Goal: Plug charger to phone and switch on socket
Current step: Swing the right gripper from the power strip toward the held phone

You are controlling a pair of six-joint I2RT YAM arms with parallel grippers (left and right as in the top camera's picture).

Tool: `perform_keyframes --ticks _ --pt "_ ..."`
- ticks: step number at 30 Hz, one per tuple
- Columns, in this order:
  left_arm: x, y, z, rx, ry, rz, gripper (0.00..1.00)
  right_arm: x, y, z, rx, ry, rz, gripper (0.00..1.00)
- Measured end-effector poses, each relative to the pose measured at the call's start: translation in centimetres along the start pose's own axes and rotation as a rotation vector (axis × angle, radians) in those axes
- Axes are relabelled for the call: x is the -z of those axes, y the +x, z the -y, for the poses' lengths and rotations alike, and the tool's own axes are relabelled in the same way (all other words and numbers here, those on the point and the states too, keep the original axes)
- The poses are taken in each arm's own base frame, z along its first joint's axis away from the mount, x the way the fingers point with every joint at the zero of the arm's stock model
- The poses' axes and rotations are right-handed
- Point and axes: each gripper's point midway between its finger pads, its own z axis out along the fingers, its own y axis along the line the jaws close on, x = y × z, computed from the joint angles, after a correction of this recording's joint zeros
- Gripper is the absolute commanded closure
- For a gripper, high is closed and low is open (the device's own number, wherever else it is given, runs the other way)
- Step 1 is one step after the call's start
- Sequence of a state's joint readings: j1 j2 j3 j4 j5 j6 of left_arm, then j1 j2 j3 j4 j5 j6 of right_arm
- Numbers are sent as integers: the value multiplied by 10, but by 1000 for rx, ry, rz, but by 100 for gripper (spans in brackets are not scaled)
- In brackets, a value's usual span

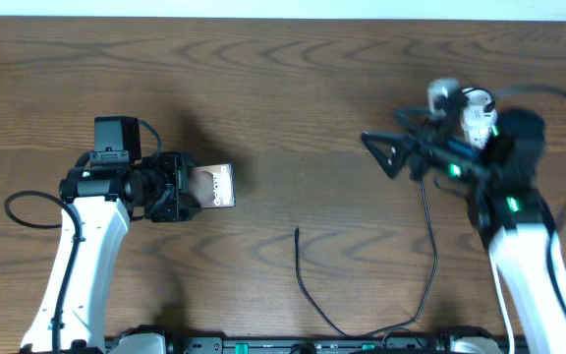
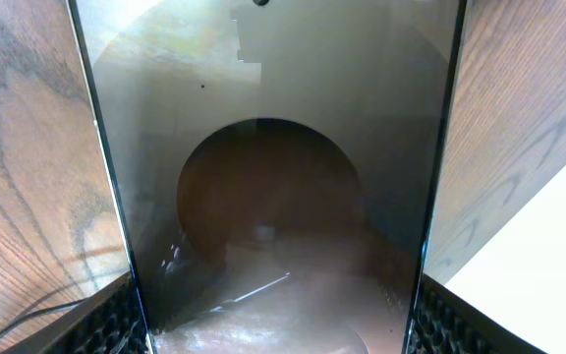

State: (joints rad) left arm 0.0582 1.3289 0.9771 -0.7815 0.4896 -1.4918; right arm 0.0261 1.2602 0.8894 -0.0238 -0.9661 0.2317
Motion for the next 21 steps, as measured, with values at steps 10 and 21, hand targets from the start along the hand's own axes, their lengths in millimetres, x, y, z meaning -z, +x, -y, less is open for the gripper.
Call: perform_keyframes --ticks 10,21 --pt "0 -1 0 0 0 3 92 -76 40 -21 -276 -434 -198 1" --pt "-3 3 -1 -6 -8 19 93 -129 86 -106 -298 -573 -342 1"
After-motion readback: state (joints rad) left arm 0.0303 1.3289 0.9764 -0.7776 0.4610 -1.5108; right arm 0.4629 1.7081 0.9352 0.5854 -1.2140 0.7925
